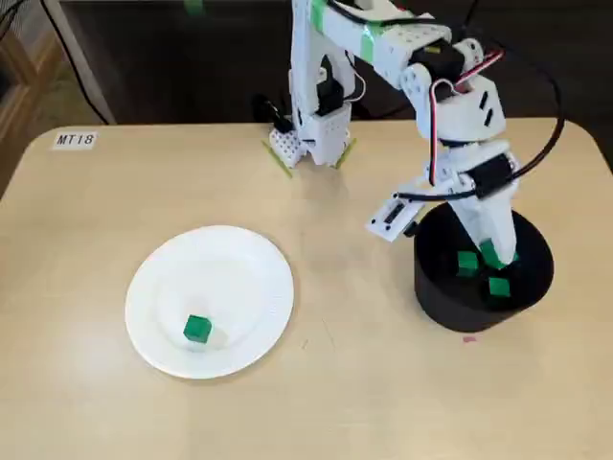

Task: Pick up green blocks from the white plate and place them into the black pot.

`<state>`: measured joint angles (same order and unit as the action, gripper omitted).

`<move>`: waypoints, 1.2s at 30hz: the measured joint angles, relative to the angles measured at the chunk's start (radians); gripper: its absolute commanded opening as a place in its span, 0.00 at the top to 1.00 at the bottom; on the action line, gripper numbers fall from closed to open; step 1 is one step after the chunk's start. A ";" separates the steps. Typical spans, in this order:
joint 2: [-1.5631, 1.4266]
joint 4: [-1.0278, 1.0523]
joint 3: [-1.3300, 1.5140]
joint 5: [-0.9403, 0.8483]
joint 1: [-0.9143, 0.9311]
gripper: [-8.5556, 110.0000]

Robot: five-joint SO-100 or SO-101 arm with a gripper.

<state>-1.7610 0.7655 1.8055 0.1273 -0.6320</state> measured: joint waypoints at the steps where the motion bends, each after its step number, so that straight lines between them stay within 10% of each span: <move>1: 0.002 -0.003 0.006 0.009 -0.002 0.86; 10: -0.032 0.066 0.017 -0.003 0.000 0.61; 15: -0.112 0.146 0.017 0.009 0.025 0.95; 24: -0.285 0.365 0.017 -0.041 0.483 0.95; 36: 0.373 0.494 -0.417 -0.413 0.974 0.95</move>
<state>-1.3883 1.2594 1.3883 -0.2853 0.3421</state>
